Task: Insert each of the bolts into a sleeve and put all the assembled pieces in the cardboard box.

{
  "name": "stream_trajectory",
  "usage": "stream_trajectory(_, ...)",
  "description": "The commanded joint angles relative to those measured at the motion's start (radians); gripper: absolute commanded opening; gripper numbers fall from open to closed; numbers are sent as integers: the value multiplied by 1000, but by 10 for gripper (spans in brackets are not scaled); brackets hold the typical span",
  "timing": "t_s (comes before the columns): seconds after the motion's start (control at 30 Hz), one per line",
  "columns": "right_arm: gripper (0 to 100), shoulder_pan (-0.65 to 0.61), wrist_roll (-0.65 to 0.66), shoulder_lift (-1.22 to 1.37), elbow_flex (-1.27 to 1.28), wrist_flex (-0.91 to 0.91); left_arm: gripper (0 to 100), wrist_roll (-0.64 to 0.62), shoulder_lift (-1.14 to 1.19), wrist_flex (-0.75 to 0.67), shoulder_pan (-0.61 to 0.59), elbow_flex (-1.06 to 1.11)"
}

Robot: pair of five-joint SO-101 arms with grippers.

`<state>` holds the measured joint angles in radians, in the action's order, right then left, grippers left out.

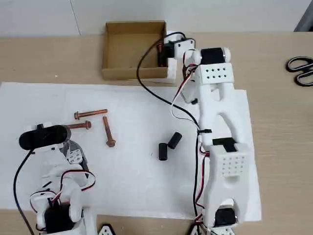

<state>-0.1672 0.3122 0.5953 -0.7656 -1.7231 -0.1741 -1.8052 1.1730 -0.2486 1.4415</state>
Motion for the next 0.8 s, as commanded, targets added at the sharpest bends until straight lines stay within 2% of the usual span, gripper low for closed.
stream_trajectory(0.0,2,16,-68,-183,144,-18,6,-6,-9,6,3,-38)
stream_trajectory(0.23,3,12,-91,-415,468,-7,6,-21,-9,-3,3,-114)
stream_trajectory(0.53,3,136,-51,-519,683,-7,6,-46,8,-23,63,-206)
stream_trajectory(0.77,4,248,-8,-659,878,10,6,-51,321,-84,75,-374)
